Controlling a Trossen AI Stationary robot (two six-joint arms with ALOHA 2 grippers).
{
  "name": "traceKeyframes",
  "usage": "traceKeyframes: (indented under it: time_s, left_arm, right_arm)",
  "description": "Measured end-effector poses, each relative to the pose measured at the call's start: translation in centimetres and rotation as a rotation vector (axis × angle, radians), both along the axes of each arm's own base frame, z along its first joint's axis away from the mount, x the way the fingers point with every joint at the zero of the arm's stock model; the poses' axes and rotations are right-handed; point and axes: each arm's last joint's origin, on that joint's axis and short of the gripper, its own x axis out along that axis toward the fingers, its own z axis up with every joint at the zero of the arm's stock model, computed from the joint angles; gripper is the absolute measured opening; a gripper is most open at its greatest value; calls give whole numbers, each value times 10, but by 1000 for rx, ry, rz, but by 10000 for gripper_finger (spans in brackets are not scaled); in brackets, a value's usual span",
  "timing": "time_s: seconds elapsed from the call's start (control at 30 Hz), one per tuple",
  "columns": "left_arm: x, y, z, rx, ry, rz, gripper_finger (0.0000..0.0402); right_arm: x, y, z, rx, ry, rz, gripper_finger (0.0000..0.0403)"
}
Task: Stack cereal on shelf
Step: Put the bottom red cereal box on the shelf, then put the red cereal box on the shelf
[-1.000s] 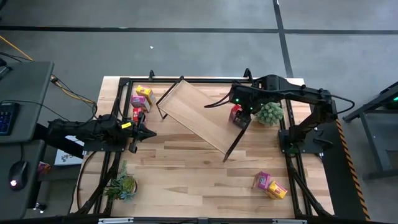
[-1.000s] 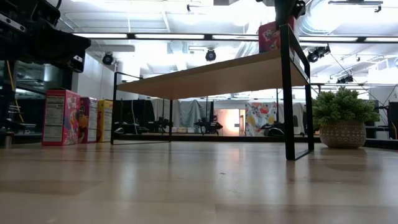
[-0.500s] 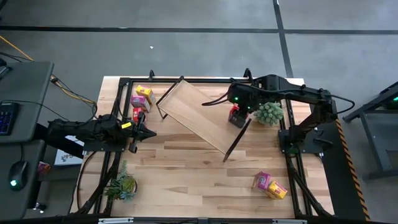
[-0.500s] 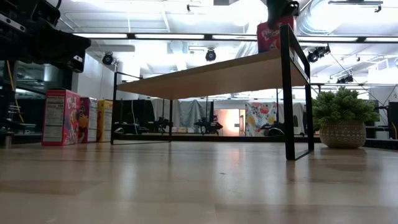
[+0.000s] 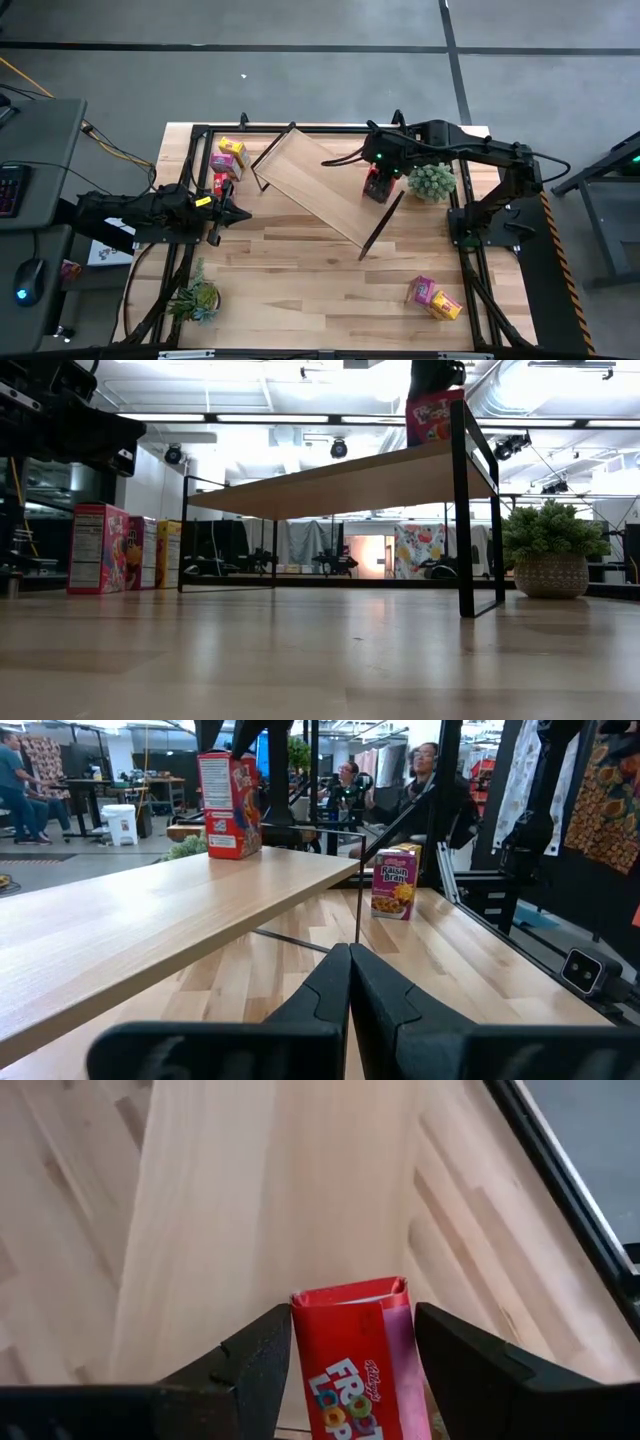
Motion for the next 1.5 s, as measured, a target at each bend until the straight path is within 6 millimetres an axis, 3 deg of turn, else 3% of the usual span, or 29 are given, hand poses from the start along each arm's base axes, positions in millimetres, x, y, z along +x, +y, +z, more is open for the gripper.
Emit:
traceKeyframes:
  time_s: [0.6, 1.3, 1.5]
  left_arm:
    - [0, 0, 0, 0, 1, 0, 0]
    - [0, 0, 0, 0, 0, 0, 0]
    - [0, 0, 0, -1, 0, 0, 0]
  right_arm:
    - [13, -15, 8, -23, -172, -23, 206]
    - [21, -14, 15, -26, -268, 119, 193]
    - [15, -12, 17, -24, -252, 165, 193]
